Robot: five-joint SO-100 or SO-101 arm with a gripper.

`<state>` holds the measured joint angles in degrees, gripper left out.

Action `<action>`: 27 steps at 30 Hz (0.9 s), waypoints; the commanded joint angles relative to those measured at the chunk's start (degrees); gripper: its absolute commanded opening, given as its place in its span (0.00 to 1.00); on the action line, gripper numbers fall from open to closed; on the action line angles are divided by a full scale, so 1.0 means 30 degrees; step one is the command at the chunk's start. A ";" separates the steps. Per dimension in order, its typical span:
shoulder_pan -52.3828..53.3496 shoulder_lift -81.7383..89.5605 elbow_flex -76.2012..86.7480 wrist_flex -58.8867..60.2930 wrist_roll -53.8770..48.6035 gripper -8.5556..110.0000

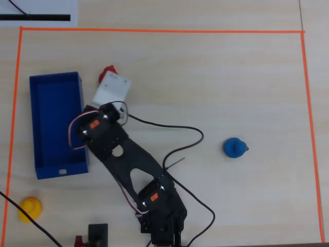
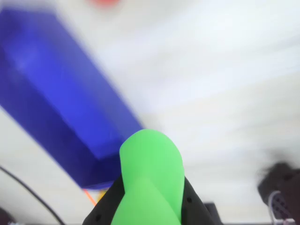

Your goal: Grasp green duck and put it into box.

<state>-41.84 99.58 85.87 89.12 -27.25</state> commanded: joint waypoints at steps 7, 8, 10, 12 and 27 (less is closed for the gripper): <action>-0.3721 -0.6182 -0.6709 -0.1113 0.0645 0.07; -0.3633 -0.6387 -0.6650 -0.1465 0.0674 0.08; -0.3545 -0.6650 -0.6299 -0.2256 0.0820 0.12; -0.3457 -0.6709 -0.5479 -0.3340 0.0967 0.17; 0.2637 0.2139 0.3721 -0.7969 -0.1553 0.07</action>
<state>-40.87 88.15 87.89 70.31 -28.92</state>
